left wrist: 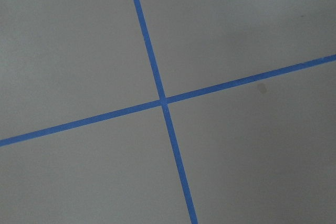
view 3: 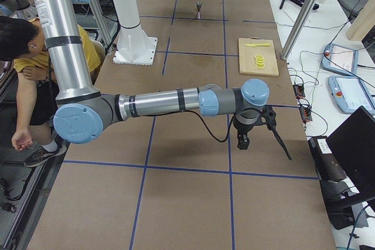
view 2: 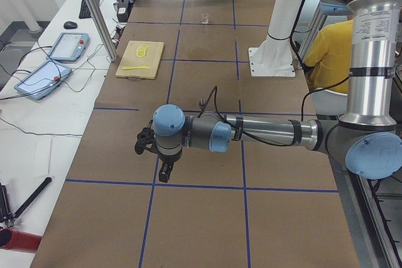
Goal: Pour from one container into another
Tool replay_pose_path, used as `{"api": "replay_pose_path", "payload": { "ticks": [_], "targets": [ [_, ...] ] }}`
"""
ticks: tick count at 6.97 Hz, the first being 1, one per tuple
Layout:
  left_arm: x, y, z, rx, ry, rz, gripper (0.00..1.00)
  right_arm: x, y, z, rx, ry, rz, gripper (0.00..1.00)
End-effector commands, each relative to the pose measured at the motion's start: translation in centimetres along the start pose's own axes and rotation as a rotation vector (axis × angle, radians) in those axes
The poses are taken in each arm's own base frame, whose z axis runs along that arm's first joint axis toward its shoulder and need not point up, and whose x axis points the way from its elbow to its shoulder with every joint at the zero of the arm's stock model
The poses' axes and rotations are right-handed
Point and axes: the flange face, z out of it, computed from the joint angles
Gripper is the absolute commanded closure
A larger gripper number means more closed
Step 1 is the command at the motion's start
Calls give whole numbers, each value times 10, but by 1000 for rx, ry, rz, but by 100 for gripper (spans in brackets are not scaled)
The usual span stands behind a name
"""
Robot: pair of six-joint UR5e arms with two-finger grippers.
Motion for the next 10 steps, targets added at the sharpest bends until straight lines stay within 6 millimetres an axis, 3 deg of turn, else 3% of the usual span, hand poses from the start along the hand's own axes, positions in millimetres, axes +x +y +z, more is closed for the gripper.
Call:
{"api": "replay_pose_path", "payload": {
  "ticks": [1, 2, 3, 4, 5, 6, 7, 8, 9, 10],
  "targets": [
    [16, -4, -14, 29, 2, 1, 0, 9, 40, 3, -16, 43, 4, 0],
    [20, -6, -16, 36, 0, 13, 0, 5, 40, 1, -9, 32, -7, 0],
    [36, -10, -8, 24, 5, 49, 0, -2, 38, 3, -12, 31, -21, 0],
    [59, -30, 8, -4, -27, 95, 0, -4, 40, 5, -16, 9, -16, 0],
    [87, -52, 22, -22, -21, 153, 0, -18, 40, 22, -50, -36, -23, 0],
    [87, -42, 34, -42, 34, 153, 0, -24, 38, 29, -63, -44, -12, 0],
    [104, -47, 28, -16, 81, 178, 0, -44, 35, 38, -59, -74, -65, 0],
    [148, -52, 21, 16, 100, 191, 0, -89, 31, 51, -51, -98, -174, 0],
    [224, -53, 6, 95, 96, 283, 0, -95, 32, 47, -36, -103, -115, 0],
    [273, -52, 10, 195, 60, 171, 0, -124, 26, 60, -56, -109, -48, 0]
  ]
}}
